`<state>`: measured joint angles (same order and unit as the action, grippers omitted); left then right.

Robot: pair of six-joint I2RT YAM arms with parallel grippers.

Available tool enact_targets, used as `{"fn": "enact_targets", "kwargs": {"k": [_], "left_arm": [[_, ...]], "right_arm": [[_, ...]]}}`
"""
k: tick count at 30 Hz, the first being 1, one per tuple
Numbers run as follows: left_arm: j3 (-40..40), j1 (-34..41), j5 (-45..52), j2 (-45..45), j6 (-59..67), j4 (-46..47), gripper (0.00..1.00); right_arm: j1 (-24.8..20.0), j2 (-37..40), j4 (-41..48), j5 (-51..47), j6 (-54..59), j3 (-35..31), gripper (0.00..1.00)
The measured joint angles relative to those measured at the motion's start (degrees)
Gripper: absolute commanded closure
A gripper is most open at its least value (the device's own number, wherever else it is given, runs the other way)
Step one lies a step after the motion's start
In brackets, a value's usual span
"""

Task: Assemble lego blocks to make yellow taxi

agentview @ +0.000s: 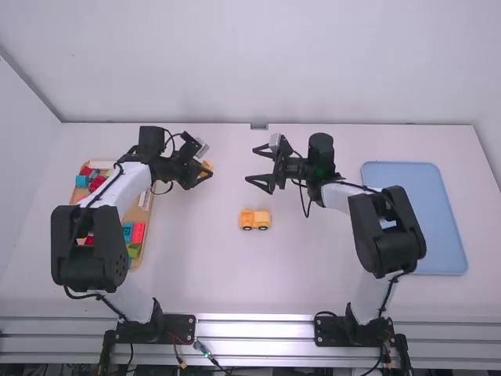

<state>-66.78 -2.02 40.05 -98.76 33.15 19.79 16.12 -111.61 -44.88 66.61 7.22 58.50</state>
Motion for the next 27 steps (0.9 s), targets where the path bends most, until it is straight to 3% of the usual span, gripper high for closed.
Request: {"fn": "enact_targets", "kwargs": {"k": [5, 8, 15, 22, 27], "left_arm": [[2.19, 3.74, 7.8, 0.0, 3.58, -3.85, 0.95], [4.24, 3.85, 13.16, 0.0, 6.67, -6.03, 0.92], [9.27, 3.65, 22.05, 0.0, 9.73, -17.09, 0.91], [13.18, 3.65, 25.77, 0.0, 1.09, -34.42, 0.85], [14.32, 3.65, 27.43, -0.02, -3.76, -39.98, 0.83]], "right_arm": [[1.33, -7.34, 0.09, 12.5, -2.86, 8.35, 0.1], [2.34, -9.18, 0.72, 16.81, -4.2, 11.37, 0.1], [3.1, -9.33, 0.46, 19.56, -6.67, 12.2, 0.13], [3.1, -9.33, 0.48, 20.87, -8.48, 12.22, 0.2], [3.28, -9.33, 0.13, 20.44, -7.78, 12.22, 0.21]]}}
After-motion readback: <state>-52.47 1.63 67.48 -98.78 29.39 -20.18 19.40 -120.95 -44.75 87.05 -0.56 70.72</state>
